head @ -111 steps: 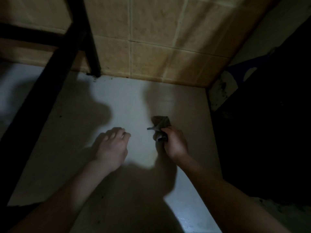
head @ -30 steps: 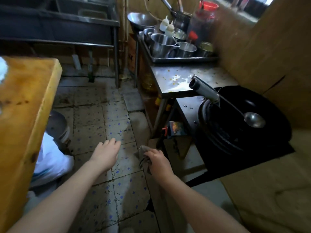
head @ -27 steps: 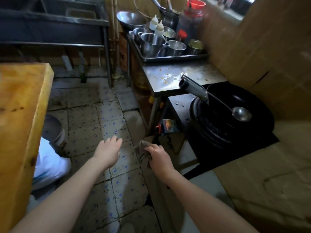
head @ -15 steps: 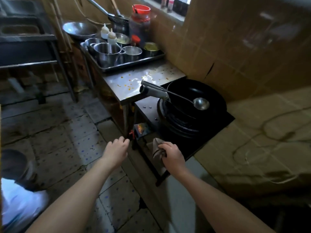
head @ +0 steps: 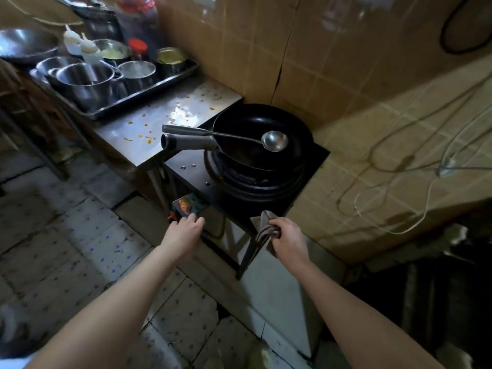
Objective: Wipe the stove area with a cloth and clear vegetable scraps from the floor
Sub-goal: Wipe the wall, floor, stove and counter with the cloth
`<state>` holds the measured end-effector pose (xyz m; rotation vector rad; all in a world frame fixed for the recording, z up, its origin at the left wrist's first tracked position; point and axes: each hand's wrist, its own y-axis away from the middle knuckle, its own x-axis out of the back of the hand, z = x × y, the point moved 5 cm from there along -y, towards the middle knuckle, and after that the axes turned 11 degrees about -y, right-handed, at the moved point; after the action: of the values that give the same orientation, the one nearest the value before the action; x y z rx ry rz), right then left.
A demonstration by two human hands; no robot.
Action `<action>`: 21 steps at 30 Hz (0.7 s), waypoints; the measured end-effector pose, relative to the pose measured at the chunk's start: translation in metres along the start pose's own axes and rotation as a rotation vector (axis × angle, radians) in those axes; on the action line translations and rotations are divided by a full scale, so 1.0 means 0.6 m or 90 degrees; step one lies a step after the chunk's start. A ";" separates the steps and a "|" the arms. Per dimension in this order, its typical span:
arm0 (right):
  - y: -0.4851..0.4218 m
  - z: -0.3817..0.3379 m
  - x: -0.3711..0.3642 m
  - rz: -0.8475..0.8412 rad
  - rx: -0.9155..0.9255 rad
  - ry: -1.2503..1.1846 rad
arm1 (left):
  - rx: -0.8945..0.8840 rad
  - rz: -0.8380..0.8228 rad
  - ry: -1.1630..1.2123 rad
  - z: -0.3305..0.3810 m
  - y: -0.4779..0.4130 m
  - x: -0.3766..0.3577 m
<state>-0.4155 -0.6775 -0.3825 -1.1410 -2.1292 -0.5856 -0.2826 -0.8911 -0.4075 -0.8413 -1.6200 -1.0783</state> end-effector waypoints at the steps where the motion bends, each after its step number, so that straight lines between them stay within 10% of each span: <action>1: -0.006 0.010 0.002 0.012 -0.015 -0.006 | -0.006 0.000 0.004 0.001 -0.005 -0.004; 21: -0.159 0.024 -0.147 -0.056 -0.094 -0.047 | 0.105 -0.029 0.080 -0.025 -0.104 -0.008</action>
<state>-0.4646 -0.7674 -0.4633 -1.1690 -2.2393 -0.7626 -0.3322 -0.9279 -0.4262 -0.6184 -1.6039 -0.9945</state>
